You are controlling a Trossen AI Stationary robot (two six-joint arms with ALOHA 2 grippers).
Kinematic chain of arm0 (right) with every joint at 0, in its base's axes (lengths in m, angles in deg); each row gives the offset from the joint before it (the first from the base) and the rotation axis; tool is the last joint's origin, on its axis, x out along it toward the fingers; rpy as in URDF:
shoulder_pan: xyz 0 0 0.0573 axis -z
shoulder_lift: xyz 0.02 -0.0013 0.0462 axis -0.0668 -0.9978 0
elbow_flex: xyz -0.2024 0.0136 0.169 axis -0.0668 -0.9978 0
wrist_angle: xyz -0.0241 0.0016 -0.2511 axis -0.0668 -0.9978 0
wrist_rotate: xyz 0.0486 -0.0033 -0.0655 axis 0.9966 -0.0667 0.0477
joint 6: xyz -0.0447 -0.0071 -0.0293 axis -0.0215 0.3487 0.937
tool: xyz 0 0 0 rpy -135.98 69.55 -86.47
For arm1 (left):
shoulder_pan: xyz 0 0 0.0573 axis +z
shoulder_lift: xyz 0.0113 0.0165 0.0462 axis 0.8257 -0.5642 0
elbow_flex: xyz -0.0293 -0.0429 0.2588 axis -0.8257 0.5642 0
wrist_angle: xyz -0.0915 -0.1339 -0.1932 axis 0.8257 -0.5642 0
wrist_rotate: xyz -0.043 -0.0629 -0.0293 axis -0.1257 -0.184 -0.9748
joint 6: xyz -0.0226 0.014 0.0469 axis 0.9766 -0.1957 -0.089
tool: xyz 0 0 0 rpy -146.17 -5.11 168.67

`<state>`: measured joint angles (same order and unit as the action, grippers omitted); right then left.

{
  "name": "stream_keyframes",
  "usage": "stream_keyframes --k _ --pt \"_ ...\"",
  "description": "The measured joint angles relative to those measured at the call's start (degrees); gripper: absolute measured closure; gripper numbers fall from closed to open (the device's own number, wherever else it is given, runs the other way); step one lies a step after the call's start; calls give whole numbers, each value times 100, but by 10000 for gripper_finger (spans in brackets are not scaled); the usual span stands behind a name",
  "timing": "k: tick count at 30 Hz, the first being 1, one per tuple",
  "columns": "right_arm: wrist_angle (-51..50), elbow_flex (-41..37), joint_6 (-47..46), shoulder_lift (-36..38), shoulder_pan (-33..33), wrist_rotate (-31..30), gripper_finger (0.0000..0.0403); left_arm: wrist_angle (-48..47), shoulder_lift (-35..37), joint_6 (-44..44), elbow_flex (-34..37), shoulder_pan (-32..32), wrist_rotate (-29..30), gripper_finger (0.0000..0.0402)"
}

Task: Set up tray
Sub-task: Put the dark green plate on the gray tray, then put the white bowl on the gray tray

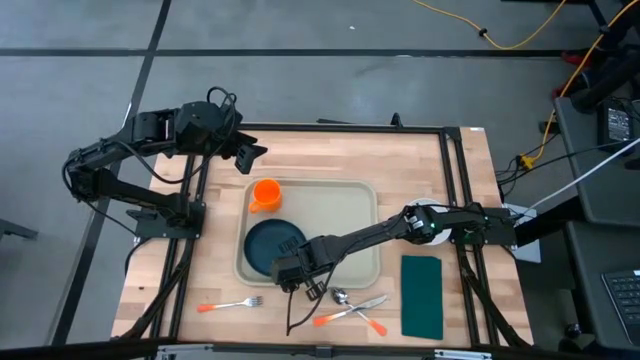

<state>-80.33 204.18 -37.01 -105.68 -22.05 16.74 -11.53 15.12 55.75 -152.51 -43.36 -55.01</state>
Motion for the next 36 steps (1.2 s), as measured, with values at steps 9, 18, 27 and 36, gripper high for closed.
stream_keyframes --k 9,18,27,36 --pt "28 -6 -9 -11 -9 110 368 2 0 0 0 0 -92 177" --pt "188 -10 -69 -17 -9 112 309 2 0 14 0 -212 -105 177" --pt "-7 3 -181 196 -2 -154 270 2 0 4 0 -332 -41 177" --pt "-687 12 -1058 1281 87 -1200 267 -2 0 -198 0 -332 48 177"
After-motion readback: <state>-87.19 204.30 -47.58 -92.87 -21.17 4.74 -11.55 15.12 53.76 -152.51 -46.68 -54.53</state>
